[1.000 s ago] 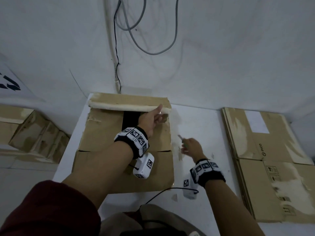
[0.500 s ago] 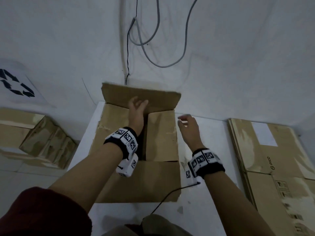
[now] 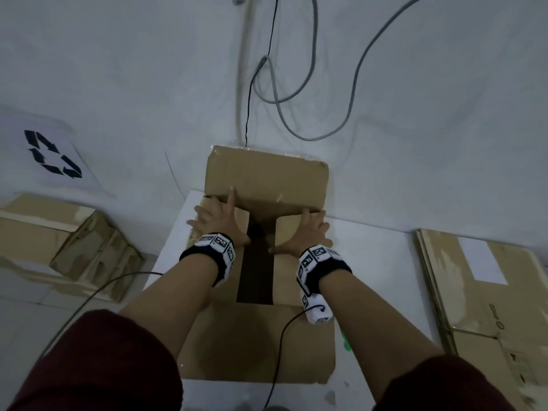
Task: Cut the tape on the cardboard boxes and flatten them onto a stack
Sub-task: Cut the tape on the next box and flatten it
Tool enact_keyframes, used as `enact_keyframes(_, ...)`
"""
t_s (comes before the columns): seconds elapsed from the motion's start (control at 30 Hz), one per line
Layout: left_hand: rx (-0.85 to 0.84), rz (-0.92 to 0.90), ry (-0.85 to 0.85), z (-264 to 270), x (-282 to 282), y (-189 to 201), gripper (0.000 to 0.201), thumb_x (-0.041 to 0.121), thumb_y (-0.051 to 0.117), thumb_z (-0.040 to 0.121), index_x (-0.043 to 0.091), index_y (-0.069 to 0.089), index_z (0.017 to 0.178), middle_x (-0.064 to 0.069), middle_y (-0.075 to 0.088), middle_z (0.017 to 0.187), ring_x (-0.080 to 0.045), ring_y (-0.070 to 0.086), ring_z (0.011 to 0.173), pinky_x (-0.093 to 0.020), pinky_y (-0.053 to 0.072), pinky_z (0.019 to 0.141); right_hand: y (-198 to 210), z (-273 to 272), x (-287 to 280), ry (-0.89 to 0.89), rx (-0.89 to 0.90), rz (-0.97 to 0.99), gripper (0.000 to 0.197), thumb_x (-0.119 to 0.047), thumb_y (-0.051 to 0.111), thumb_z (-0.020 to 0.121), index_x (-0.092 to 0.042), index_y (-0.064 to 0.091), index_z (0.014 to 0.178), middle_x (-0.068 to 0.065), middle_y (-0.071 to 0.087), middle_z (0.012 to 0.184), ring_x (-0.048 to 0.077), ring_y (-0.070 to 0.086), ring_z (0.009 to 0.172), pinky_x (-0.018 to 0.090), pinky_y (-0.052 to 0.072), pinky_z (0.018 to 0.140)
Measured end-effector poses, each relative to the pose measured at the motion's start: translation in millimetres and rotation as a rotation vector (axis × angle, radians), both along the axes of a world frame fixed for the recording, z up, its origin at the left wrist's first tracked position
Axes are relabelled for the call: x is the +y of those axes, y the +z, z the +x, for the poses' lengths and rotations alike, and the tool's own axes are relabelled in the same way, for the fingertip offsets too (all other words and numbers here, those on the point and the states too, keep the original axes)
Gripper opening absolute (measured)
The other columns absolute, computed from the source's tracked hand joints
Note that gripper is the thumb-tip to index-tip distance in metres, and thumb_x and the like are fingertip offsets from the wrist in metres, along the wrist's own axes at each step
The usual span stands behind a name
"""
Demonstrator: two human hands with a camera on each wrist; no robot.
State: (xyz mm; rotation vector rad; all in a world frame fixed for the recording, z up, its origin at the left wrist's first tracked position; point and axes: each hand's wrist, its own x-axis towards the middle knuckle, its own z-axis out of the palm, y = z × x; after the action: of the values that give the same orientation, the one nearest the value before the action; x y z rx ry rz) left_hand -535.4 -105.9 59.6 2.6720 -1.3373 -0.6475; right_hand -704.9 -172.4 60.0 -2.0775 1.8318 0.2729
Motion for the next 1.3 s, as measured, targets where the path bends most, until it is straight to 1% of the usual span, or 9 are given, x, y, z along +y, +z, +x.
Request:
enact_keyframes(0.23, 0.089, 0.001, -0.012, 6.3, 0.1, 11.2, 0.128, 0.072, 0.071, 0.061, 0.037, -0.015, 0.149, -0.007, -0.009, 0.160, -0.050, -0.001, 0.142, -0.067, 0.013, 0.110, 1.7, 7.0, 2.6, -0.036, 0.035, 0.058, 0.144, -0.071, 0.079, 0.055, -0.026, -0.015, 0.154, 0.016, -0.025, 0.159, 0.040, -0.002, 0.148, 0.073, 0.016, 0.110)
enact_keyframes(0.37, 0.435, -0.207, 0.030, 32.7, 12.1, 29.9, 0.129, 0.075, 0.062, 0.049, 0.024, 0.004, 0.153, -0.008, 0.013, 0.160, -0.039, 0.014, 0.145, -0.060, 0.014, 0.115, 11.6, -13.4, -3.3, -0.044, -0.286, 0.085, 0.128, -0.074, 0.070, 0.064, -0.029, -0.007, 0.155, 0.011, -0.017, 0.162, 0.038, -0.004, 0.149, 0.063, 0.007, 0.117)
enact_keyframes(0.5, 0.855, -0.428, 0.139, 64.6, 44.1, 66.9, 0.069, 0.043, 0.059, 0.090, 0.019, 0.030, 0.147, -0.002, 0.042, 0.139, -0.026, 0.041, 0.129, -0.047, 0.040, 0.101, 41.9, -44.8, -2.9, -0.176, -0.791, 0.236, 0.081, -0.053, 0.059, 0.086, -0.032, 0.020, 0.154, 0.004, 0.025, 0.158, 0.026, 0.029, 0.139, 0.047, 0.030, 0.109)
enact_keyframes(0.63, 0.612, -0.534, 0.141, 111.7, 79.3, 75.7, 0.049, 0.022, 0.058, 0.094, 0.008, 0.042, 0.139, -0.017, 0.055, 0.131, -0.035, 0.057, 0.113, -0.046, 0.048, 0.096, 67.5, -107.2, 4.1, -0.263, -1.018, 0.174, 0.036, -0.044, 0.042, 0.102, -0.021, 0.062, 0.121, 0.010, 0.060, 0.132, 0.026, 0.059, 0.110, 0.040, 0.048, 0.093)
enact_keyframes(0.8, -0.106, -0.213, -0.047, 136.6, 124.6, 34.7, 0.077, 0.029, 0.061, 0.089, 0.013, 0.018, 0.151, -0.021, 0.021, 0.155, -0.039, 0.016, 0.144, -0.050, 0.016, 0.117, 54.8, -178.2, 16.7, -0.202, -0.623, -0.010, 0.067, -0.020, 0.069, 0.091, -0.016, 0.034, 0.148, 0.022, 0.055, 0.133, 0.038, 0.057, 0.115, 0.052, 0.048, 0.098)
enact_keyframes(0.9, -0.242, -0.260, -0.146, 103.9, 144.2, 6.1, 0.060, 0.027, 0.056, 0.092, 0.016, 0.033, 0.146, -0.014, 0.018, 0.157, -0.033, 0.014, 0.144, -0.049, 0.013, 0.118, 30.9, -172.5, 48.6, -0.197, -0.440, -0.119, 0.076, -0.013, 0.067, 0.087, -0.018, 0.029, 0.152, 0.022, 0.041, 0.145, 0.041, 0.046, 0.127, 0.044, 0.041, 0.102)
enact_keyframes(1.03, 0.077, -0.344, 0.005, 55.0, 155.3, -21.3, 0.075, 0.053, 0.061, 0.086, 0.015, 0.036, 0.145, -0.011, 0.033, 0.151, -0.032, 0.035, 0.136, -0.046, 0.032, 0.111, -4.2, -140.5, 91.8, -0.015, -0.551, -0.237, 0.044, -0.030, 0.065, 0.092, -0.018, 0.057, 0.134, 0.004, 0.055, 0.133, 0.020, 0.051, 0.117, 0.032, 0.042, 0.098)
enact_keyframes(1.17, 0.574, -0.419, 0.121, 32.5, 159.9, -47.1, 0.075, 0.006, 0.051, 0.088, 0.026, 0.018, 0.153, -0.012, 0.032, 0.153, -0.031, 0.037, 0.135, -0.048, 0.033, 0.111, -25.5, -115.7, 121.3, -0.094, -0.831, -0.041, 0.054, -0.020, 0.054, 0.099, -0.024, 0.033, 0.149, 0.002, 0.043, 0.147, 0.020, 0.044, 0.132, 0.040, 0.038, 0.111)
enact_keyframes(1.3, 0.755, -0.446, 0.239, 31.8, 162.9, -36.6, 0.072, -0.005, 0.037, 0.091, 0.033, 0.023, 0.151, -0.011, 0.039, 0.146, -0.031, 0.043, 0.126, -0.047, 0.040, 0.104, -31.2, -117.4, 125.5, 0.003, -0.765, -0.123, 0.058, -0.029, 0.045, 0.103, -0.039, 0.013, 0.150, 0.002, 0.024, 0.159, 0.024, 0.025, 0.147, 0.042, 0.023, 0.119)
